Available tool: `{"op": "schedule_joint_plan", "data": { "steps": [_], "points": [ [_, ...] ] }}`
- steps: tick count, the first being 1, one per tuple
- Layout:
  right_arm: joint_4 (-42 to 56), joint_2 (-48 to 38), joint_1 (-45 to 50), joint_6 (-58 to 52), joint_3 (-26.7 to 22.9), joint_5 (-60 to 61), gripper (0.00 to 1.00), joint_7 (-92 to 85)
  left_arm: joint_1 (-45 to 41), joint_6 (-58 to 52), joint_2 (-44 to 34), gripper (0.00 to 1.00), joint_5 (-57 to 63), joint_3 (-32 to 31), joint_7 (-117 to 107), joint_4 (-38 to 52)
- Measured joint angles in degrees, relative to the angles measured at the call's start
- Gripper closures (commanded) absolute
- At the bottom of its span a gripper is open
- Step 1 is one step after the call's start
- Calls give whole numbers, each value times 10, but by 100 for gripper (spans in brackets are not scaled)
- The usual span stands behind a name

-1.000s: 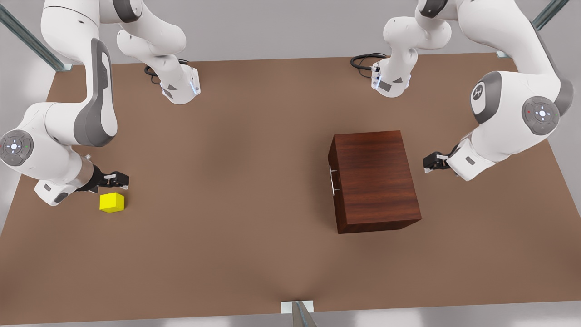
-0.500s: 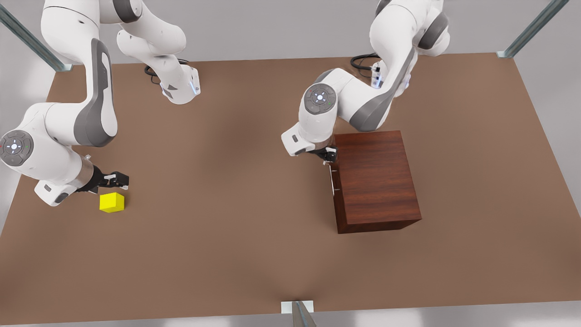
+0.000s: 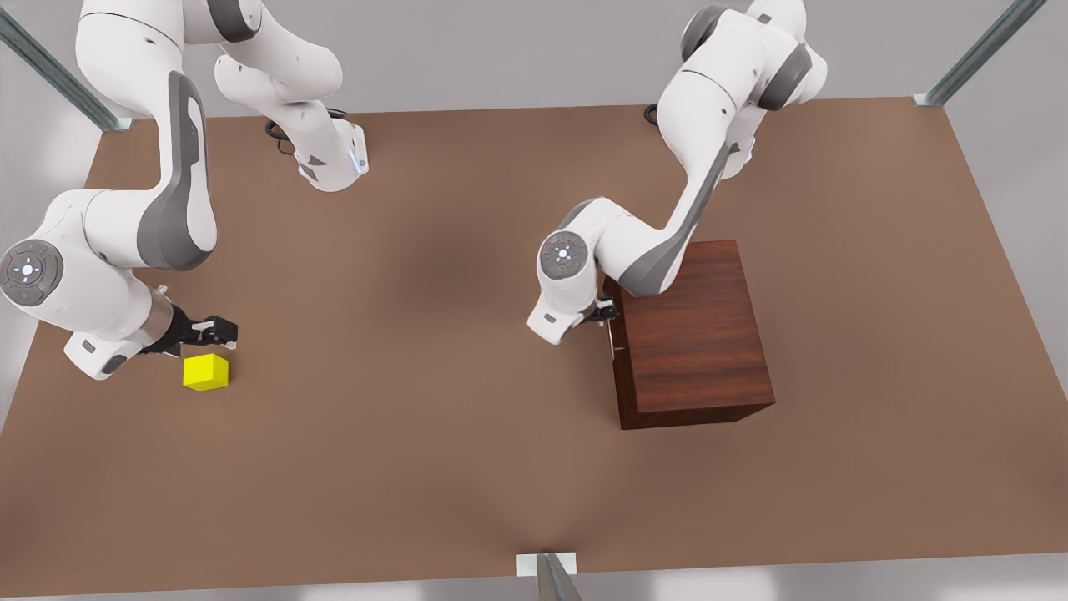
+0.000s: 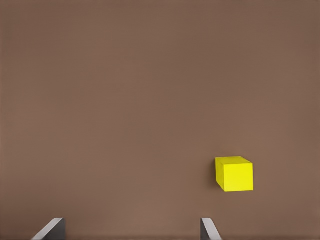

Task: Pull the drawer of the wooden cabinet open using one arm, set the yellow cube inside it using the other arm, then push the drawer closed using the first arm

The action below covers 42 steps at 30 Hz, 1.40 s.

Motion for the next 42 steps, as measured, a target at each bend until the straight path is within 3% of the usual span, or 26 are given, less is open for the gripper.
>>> {"op": "schedule_joint_plan", "data": {
  "steps": [15,42],
  "points": [
    [0,4,0,1,1,-1,0,-1,-4,15,15,0,79,2,-86,-23],
    [0,4,0,-1,1,-2,0,-2,-9,19,30,0,120,1,-61,-38]
  ]
}}
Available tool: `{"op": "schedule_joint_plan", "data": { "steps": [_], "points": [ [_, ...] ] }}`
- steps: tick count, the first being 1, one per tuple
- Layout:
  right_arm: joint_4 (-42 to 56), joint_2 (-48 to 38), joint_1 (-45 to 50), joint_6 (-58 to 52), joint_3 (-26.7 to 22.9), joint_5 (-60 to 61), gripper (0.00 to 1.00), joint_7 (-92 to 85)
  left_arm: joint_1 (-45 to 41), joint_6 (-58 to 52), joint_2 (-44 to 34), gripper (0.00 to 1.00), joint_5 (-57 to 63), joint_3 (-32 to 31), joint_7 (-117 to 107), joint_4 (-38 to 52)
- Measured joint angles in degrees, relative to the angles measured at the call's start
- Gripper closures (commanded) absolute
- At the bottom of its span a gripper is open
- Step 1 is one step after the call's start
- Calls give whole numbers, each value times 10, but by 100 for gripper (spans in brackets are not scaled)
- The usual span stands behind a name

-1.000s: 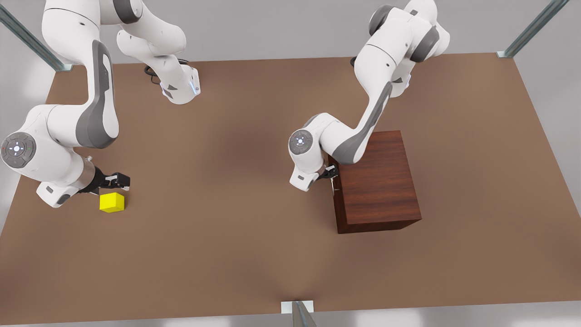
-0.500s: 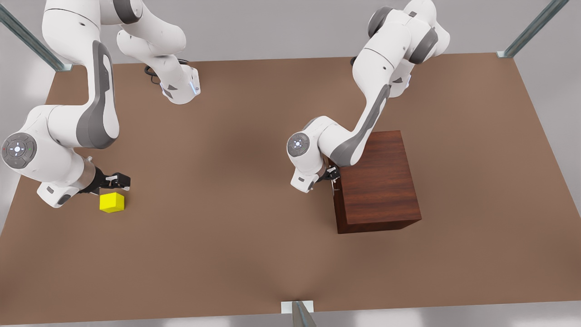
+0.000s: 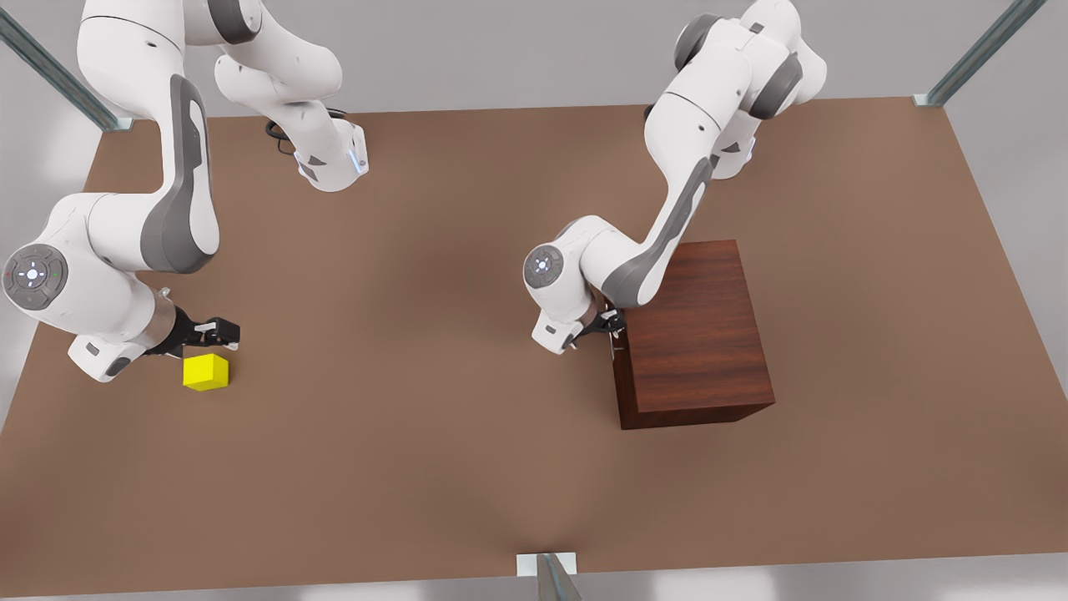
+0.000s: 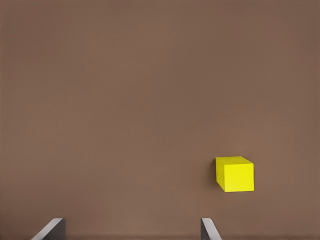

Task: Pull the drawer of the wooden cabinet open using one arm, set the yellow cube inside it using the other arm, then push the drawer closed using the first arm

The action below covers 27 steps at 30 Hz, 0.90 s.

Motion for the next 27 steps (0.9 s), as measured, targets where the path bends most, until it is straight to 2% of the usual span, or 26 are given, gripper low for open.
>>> {"op": "schedule_joint_plan", "data": {
  "steps": [11,27],
  "points": [
    [8,-15,-47,-30,-16,-24,0,58,0,17,12,0,-9,-1,15,3],
    [1,42,-50,95,-16,28,0,450,-3,50,12,0,-54,-4,24,16]
  ]
}}
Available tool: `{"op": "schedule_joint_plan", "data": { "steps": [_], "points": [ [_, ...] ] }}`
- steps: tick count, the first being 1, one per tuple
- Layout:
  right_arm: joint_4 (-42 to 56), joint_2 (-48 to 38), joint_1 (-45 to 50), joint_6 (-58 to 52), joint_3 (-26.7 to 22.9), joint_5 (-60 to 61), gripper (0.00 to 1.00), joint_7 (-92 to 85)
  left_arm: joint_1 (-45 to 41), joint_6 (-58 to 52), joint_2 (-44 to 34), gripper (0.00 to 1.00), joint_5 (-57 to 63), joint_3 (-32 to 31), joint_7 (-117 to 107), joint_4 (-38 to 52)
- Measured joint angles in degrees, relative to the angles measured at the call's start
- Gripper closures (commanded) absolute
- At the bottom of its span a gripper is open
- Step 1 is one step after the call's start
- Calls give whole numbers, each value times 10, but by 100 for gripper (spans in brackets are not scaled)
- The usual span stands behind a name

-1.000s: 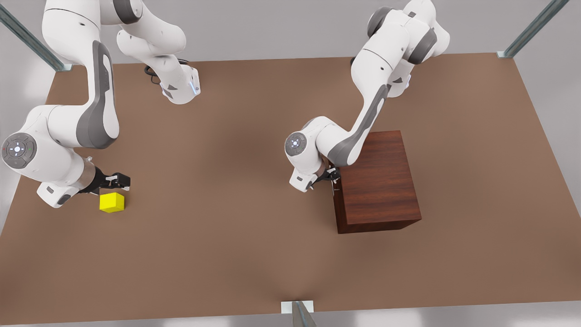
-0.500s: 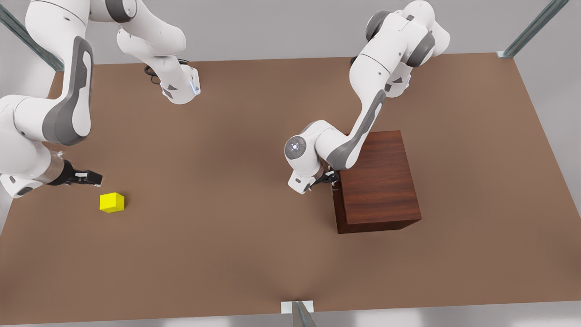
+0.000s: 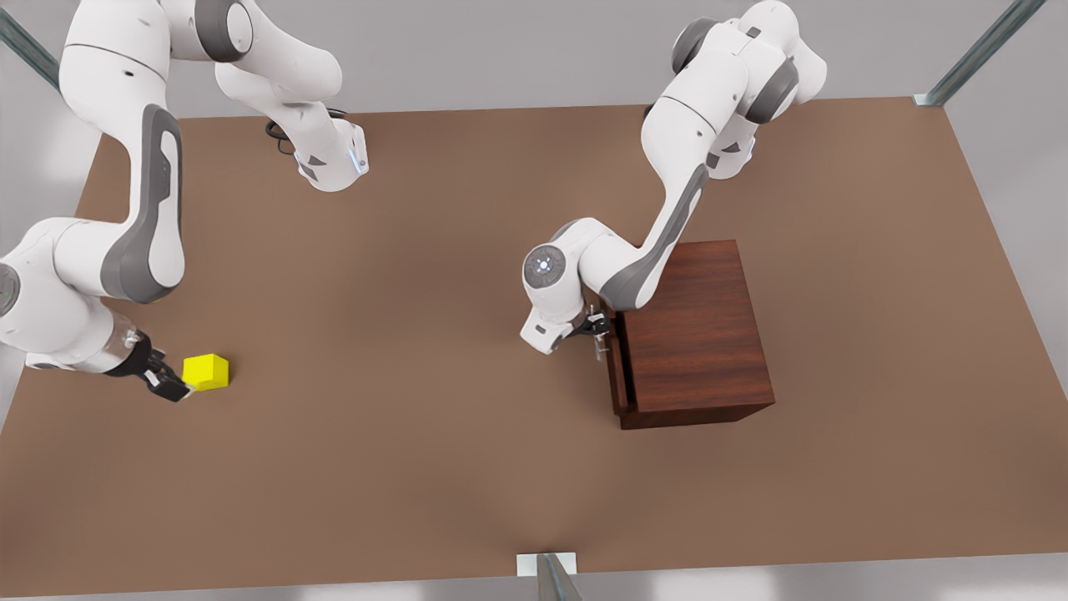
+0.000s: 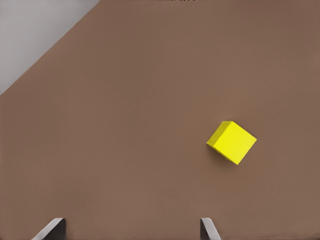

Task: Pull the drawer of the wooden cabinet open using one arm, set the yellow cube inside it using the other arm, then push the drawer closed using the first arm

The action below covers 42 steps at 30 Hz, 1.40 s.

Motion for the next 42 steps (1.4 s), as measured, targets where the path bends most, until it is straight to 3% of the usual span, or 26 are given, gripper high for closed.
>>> {"op": "schedule_joint_plan", "data": {
  "steps": [17,42],
  "points": [
    [-10,61,-51,68,-4,1,0,206,-5,34,1,0,-15,-1,3,6],
    [-9,66,-67,78,-1,5,0,300,-21,41,37,0,-24,-2,3,64]
  ]
}}
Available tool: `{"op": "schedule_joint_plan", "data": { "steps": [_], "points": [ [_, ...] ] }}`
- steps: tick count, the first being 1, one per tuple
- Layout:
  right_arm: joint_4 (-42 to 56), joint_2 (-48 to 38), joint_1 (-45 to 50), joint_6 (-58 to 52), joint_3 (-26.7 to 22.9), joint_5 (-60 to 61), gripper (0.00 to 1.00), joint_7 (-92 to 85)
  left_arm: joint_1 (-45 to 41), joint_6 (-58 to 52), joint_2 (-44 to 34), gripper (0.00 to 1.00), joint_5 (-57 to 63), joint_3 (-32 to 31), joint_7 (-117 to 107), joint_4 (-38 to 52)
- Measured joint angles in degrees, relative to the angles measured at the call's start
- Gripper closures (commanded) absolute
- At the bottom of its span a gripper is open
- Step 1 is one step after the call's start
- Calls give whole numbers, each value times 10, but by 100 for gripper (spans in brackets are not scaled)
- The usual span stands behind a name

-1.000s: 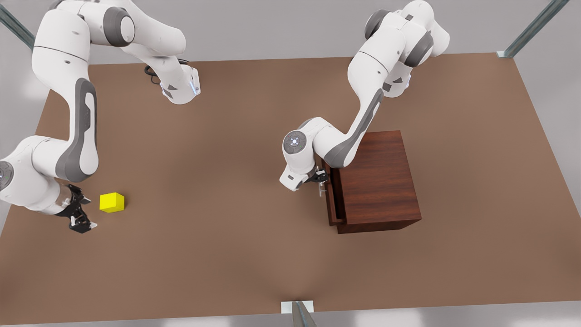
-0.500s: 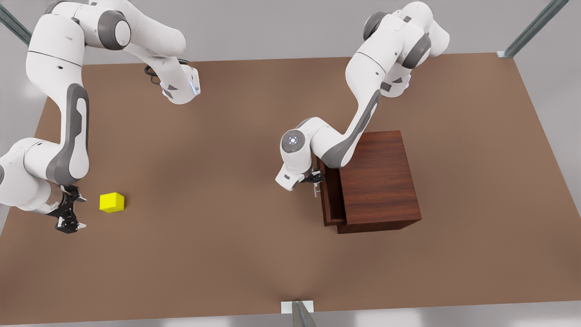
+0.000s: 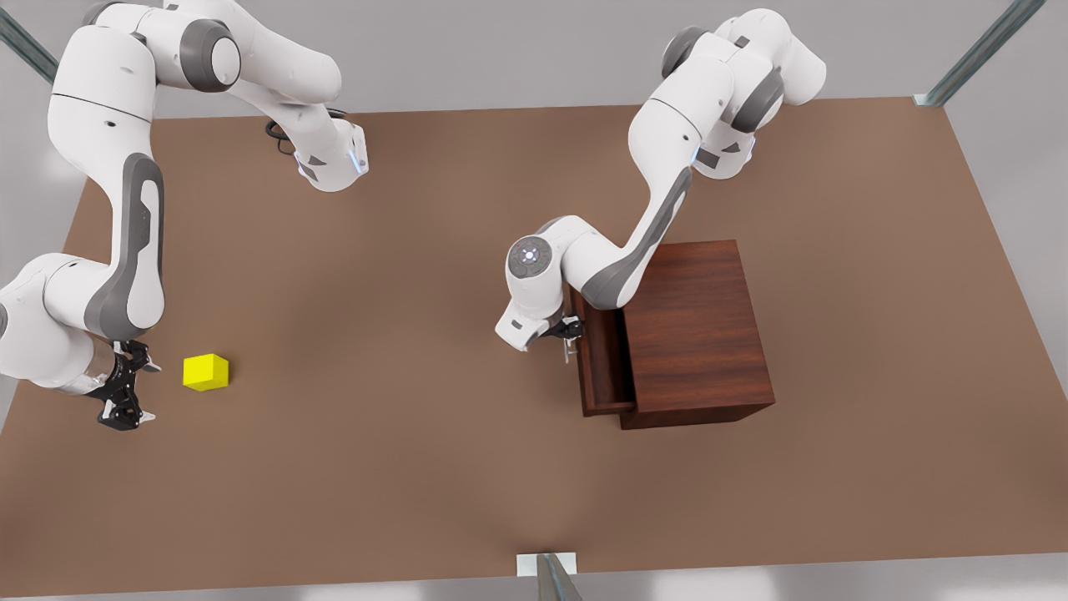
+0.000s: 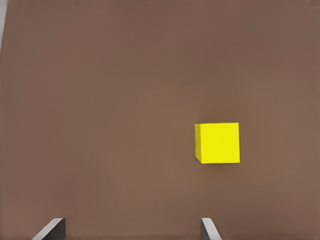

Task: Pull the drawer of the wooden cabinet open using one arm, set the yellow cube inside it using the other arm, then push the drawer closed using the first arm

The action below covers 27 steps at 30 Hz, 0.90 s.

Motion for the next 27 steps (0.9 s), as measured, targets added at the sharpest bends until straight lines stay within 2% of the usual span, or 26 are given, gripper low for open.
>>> {"op": "schedule_joint_plan", "data": {
  "steps": [27],
  "points": [
    [3,0,0,-1,0,-1,0,24,-32,30,29,0,4,0,-14,36]
  ]
}}
